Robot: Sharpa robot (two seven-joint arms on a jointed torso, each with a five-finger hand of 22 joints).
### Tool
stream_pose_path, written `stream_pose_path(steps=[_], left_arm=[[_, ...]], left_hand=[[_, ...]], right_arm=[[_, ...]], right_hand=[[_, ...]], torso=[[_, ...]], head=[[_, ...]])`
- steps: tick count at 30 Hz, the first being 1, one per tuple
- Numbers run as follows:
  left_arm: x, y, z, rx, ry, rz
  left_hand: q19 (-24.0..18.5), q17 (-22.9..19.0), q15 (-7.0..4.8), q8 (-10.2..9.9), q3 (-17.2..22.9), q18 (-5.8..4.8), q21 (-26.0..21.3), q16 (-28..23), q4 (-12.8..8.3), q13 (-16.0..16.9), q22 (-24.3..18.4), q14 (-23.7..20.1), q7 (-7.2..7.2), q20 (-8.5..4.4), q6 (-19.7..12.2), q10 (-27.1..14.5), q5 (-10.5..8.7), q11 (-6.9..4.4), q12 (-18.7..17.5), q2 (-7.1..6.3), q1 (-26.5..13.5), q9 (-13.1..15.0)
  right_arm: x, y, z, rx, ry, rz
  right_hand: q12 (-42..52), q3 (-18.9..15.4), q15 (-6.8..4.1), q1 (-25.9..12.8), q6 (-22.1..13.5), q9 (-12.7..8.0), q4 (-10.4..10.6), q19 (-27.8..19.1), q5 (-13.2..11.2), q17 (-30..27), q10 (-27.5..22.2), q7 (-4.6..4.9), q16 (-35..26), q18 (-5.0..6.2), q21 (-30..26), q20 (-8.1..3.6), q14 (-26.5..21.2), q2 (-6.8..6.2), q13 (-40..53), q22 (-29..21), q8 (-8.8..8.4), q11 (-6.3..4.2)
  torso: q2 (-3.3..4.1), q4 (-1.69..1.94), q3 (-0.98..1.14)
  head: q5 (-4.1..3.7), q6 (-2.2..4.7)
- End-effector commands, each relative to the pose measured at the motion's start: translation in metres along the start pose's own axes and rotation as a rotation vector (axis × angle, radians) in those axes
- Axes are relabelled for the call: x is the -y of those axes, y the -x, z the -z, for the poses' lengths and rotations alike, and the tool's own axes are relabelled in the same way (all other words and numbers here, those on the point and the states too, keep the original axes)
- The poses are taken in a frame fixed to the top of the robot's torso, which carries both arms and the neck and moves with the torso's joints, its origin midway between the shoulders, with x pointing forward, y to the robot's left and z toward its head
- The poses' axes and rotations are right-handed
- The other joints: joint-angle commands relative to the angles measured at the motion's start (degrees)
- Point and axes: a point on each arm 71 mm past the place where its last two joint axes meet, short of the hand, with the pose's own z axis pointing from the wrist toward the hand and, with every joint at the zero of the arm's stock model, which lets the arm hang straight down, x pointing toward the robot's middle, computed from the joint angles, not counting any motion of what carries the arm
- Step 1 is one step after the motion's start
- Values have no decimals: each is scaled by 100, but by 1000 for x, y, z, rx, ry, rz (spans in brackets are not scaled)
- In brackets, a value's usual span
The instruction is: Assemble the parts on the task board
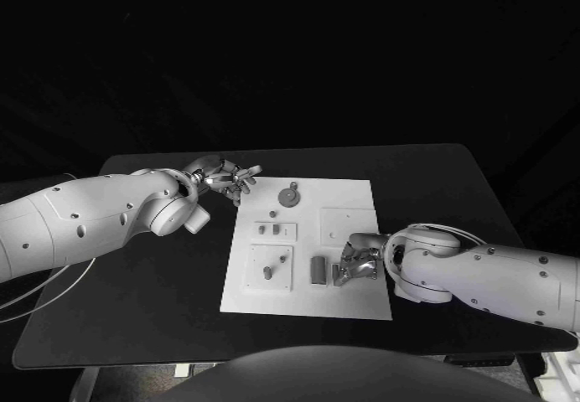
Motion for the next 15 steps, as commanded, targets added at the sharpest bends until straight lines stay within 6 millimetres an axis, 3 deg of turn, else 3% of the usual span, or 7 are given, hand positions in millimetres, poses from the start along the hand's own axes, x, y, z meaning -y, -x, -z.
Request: stream_pose_path(steps=[1,15], left_arm=[[2,-2,0,-16,-7,-2],[1,-2,0,-20,-4,-5]], left_hand=[[-15,5,12,40,21,240,-22,16,4,-10,6,-44,40,-34,10,-42,-28,-10,25,-15,-12,-9],[-16,5,12,42,17,239,-24,16,4,-11,8,-45,41,-34,8,-44,-29,-9,26,-18,-14,-10]], right_arm=[[2,-1,-1,3,-17,43],[3,-2,-3,2,-30,63]], right_hand=[[-16,4,4,-50,48,9,47,36,-29,-6,30,6,21,86,-10,1,44,-9,10,-8,39,-12],[-15,14,5,-40,52,13,63,39,-29,-6,34,3,23,86,-8,-5,48,-12,13,-7,41,-15]], torso=[[-2,0,-1],[5,0,-1]], head=[[1,0],[2,0]])
